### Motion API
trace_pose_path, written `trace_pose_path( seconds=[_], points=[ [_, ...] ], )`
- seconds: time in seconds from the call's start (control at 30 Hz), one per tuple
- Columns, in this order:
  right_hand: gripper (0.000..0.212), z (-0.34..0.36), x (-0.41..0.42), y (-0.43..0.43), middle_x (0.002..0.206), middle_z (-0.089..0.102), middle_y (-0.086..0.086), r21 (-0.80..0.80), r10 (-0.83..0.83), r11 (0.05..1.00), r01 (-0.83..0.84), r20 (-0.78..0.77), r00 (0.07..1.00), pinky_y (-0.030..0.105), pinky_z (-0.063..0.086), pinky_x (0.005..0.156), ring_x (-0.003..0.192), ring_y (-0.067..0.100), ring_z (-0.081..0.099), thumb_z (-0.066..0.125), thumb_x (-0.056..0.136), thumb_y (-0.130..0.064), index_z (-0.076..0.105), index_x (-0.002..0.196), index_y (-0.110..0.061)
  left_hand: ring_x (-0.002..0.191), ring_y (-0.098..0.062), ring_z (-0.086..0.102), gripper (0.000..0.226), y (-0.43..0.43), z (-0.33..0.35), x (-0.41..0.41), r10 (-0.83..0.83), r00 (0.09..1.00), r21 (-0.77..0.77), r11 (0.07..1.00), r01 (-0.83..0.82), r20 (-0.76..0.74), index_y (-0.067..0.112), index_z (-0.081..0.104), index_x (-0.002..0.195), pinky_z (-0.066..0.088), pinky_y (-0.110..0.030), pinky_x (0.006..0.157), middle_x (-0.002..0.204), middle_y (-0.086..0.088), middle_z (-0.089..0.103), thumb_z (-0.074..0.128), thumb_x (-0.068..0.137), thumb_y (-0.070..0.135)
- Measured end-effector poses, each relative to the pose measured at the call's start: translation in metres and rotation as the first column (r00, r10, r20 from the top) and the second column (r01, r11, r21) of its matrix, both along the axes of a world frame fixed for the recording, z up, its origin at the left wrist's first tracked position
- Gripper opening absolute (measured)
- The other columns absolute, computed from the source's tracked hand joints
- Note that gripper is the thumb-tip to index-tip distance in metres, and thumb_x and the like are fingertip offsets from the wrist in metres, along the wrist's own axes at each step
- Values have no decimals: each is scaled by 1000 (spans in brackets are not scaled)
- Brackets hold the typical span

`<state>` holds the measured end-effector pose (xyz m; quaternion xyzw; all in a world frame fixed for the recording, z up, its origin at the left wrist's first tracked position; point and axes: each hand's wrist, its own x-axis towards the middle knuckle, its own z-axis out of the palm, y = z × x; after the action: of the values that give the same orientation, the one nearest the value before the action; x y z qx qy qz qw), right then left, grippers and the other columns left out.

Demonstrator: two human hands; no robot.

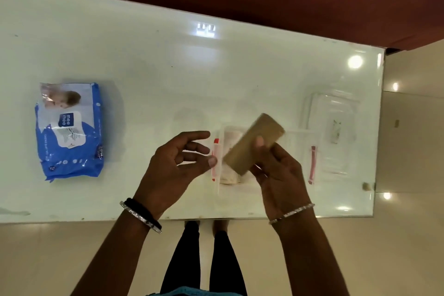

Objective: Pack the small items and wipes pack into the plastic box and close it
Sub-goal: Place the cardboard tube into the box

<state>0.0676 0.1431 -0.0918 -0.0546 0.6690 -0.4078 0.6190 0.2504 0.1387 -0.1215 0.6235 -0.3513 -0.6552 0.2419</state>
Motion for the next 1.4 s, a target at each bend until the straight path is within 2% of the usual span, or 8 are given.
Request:
trace_pose_path(
  seconds=[0.17,0.3,0.4,0.63,0.87,1.1,1.2,1.4],
  points=[
    [14,-29,-56,23,116,68,18,276,-347,887,370,-130,929,36,55,87,95,23,68,70,85,-18,65,94,-9,77,-1,67,26,7,-11,-26,-87,969,-33,995,97,230,33,67,106,43,-1,65,84,8,71,71,82,23],
    [42,-62,-77,19,107,68,16,344,-490,805,483,-74,869,38,55,91,92,22,67,74,83,-17,59,119,-3,75,-3,67,37,15,-16,-42,-133,904,-63,983,173,406,35,63,109,46,-8,64,89,7,66,76,76,24],
    [36,-79,-80,10,115,68,19,345,-512,797,496,-51,857,37,55,92,88,22,68,77,80,-16,59,109,-4,74,-7,67,50,19,-17,-49,-132,859,-99,974,206,495,37,59,114,54,-25,67,97,7,62,79,72,19],
    [27,-104,-76,-3,112,68,23,318,-469,804,502,-178,865,29,60,67,71,22,65,82,76,-16,56,73,-6,74,-2,68,55,28,-21,-59,-53,872,-88,990,109,487,38,57,121,45,-12,61,95,9,67,75,76,11],
    [42,-109,-71,-9,65,58,8,298,-450,811,503,-231,863,28,56,62,53,17,55,86,69,-21,46,63,-9,74,-4,69,58,30,-25,-62,27,881,-99,995,22,472,38,62,119,46,-10,64,94,7,70,77,74,4],
    [56,-112,-81,-1,55,49,4,427,-198,860,279,-224,954,24,38,44,44,15,42,84,63,-53,53,74,-7,73,-4,69,61,32,-33,-69,122,881,-139,988,-66,457,38,63,118,47,-4,59,95,6,70,74,73,-1],
    [40,-91,-78,12,56,46,3,419,11,906,59,-162,987,21,32,41,42,14,40,78,75,-44,56,71,-10,76,-2,67,60,40,-36,-74,190,883,-145,979,-140,429,35,60,123,51,-7,67,96,6,70,71,76,-2],
    [32,-51,-39,33,52,63,1,197,435,897,-396,-553,710,33,50,57,44,18,58,72,81,-34,58,64,-12,82,10,63,31,68,-33,-72,411,823,-240,909,-340,392,23,66,117,44,1,69,86,6,70,64,88,12]
  ],
)
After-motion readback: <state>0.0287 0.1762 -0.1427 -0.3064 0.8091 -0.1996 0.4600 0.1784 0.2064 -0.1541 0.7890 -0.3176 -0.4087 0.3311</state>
